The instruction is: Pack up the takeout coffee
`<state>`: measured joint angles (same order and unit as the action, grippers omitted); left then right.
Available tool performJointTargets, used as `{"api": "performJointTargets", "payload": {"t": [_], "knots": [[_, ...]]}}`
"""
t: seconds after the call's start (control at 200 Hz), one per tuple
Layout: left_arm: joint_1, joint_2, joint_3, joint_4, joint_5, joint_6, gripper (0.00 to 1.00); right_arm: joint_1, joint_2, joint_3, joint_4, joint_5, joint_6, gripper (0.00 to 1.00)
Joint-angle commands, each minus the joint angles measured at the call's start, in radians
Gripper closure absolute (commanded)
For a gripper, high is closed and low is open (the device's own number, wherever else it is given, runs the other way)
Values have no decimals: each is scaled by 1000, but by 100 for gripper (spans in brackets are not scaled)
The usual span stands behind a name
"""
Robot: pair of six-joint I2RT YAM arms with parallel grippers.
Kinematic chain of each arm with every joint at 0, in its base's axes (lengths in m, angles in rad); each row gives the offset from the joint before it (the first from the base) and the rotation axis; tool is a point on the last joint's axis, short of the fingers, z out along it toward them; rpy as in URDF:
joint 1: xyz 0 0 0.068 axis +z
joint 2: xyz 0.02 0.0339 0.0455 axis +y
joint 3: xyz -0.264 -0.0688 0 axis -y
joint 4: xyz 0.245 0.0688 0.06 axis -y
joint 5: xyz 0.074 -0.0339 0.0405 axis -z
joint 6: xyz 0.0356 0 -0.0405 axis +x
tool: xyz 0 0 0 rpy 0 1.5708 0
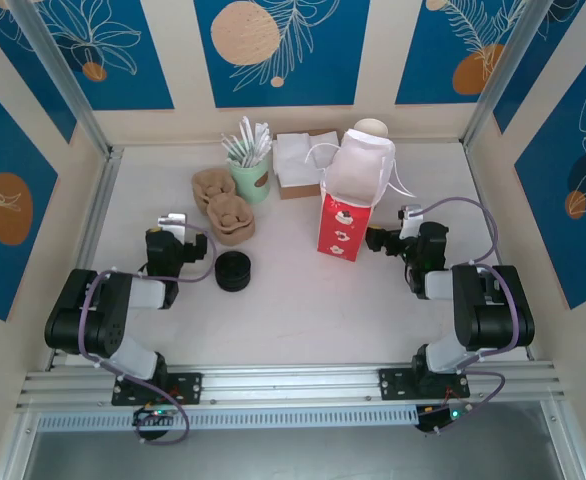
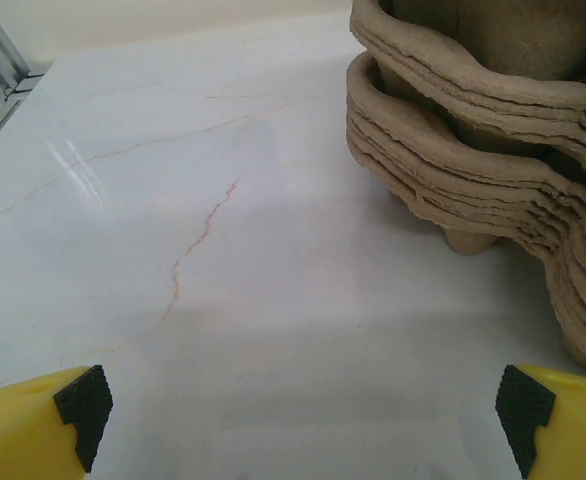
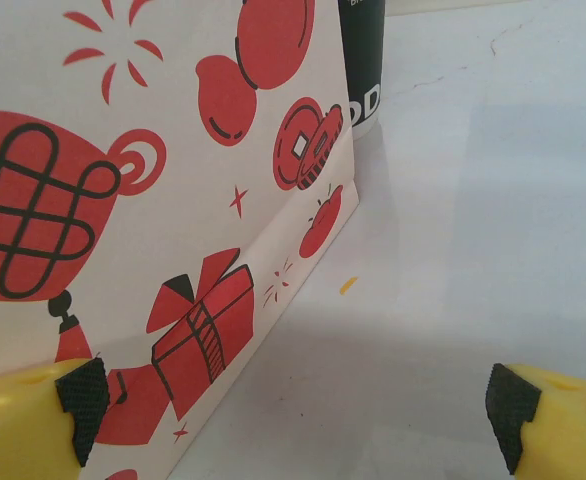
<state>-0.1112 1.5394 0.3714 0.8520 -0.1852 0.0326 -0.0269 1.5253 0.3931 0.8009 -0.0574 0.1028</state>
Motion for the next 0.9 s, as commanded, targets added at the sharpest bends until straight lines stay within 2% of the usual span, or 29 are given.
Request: {"api": "performJointTargets", "payload": {"t": [0.0, 0.525, 0.66, 0.7, 0.78, 0.895], "knots": [[18, -3, 16, 8, 18, -5, 0, -4, -2, 9, 35, -18, -24, 1], [18, -4, 16, 6, 17, -5, 0, -4, -4, 6, 40, -18, -23, 1], [16, -11, 9, 21, 2, -1, 0, -4, -32, -36, 88, 57, 6, 1], [12, -44, 14, -23, -14, -7, 0, -6, -46, -52, 105, 72, 13, 1], [11, -164, 73, -244, -68, -25, 0, -12, -104, -60, 75, 73, 21, 1], [11, -343, 90, -388, -94, -17, 0, -20, -213, -12, -124, 113, 21, 1]]}}
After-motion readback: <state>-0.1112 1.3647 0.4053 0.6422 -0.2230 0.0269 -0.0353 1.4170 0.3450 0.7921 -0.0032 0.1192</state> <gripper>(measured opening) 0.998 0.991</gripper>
